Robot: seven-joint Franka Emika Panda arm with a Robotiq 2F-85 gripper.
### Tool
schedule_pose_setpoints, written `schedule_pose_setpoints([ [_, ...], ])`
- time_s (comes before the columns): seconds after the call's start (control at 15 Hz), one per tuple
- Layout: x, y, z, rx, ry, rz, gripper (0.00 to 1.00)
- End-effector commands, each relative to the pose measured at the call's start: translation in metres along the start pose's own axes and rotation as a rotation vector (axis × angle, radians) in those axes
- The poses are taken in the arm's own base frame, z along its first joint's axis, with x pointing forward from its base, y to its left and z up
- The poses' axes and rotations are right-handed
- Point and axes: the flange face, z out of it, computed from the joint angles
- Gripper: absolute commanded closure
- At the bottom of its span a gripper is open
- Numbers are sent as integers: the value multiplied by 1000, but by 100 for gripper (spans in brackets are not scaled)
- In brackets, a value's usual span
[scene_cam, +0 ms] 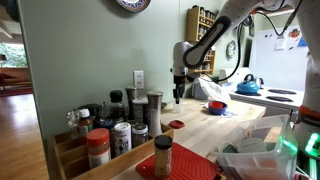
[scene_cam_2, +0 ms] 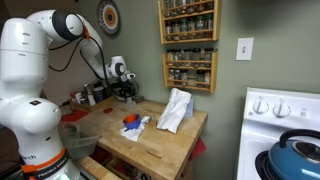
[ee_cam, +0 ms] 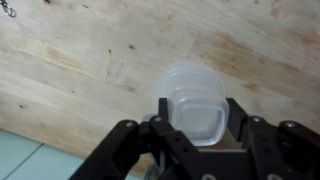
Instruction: Stack the plastic cup on the other
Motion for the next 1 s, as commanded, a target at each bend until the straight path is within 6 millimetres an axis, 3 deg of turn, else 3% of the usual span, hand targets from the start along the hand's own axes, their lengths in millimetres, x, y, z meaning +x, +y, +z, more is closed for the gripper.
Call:
schedule_pose_setpoints([
  [0.0, -6, 5, 14, -9, -64, 17, 67],
  [0.47, -20, 10, 10, -165, -142, 75, 67],
  [0.93, -32, -27, 15, -334, -229, 85, 67],
])
